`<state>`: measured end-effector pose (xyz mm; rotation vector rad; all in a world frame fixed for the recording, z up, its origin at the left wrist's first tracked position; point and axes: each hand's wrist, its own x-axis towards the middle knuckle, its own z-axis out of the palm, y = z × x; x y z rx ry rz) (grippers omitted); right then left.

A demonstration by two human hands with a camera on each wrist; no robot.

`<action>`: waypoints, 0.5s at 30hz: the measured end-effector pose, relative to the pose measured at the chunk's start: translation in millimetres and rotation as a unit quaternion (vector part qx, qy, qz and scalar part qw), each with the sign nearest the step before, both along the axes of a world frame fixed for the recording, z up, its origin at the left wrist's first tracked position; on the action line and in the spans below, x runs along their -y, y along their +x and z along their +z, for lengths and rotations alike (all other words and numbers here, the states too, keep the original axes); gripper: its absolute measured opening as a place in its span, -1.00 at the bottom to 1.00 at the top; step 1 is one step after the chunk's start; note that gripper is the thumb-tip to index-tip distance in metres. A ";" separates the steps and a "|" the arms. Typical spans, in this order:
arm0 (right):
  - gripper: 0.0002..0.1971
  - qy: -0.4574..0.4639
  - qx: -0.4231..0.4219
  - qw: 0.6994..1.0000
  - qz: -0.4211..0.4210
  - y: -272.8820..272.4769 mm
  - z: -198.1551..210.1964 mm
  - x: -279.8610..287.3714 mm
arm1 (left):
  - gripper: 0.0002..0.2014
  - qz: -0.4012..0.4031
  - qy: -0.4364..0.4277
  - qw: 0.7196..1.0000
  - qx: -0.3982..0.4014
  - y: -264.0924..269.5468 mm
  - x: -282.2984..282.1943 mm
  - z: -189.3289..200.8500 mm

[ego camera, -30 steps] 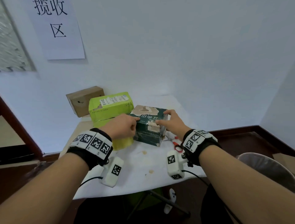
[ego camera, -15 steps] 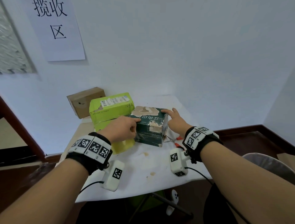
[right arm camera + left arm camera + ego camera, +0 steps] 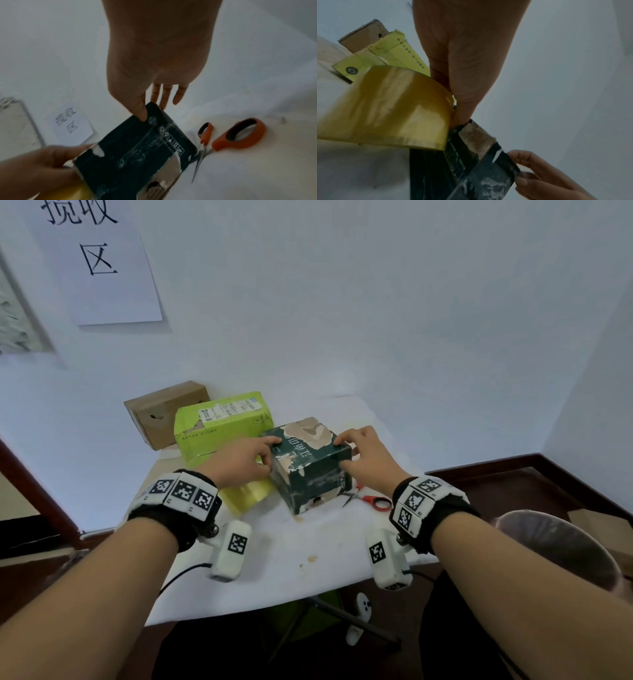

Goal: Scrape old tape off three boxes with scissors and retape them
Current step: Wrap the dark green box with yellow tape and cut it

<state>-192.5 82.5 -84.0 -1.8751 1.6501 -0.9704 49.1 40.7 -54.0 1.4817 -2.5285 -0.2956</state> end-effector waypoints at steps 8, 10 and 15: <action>-0.60 -0.041 -0.139 0.982 0.118 31.0 16.9 1.1 | -0.88 -0.004 -0.039 0.999 -0.018 -1.8 -9.1 -0.9; -0.56 -0.041 -0.150 0.980 0.127 40.0 13.7 4.1 | -0.83 -0.013 -0.025 0.999 -0.024 0.0 -15.1 -1.9; -0.54 -0.039 -0.170 0.977 0.124 43.3 13.6 10.2 | -0.82 -0.011 0.009 1.000 -0.018 5.4 -15.4 -3.7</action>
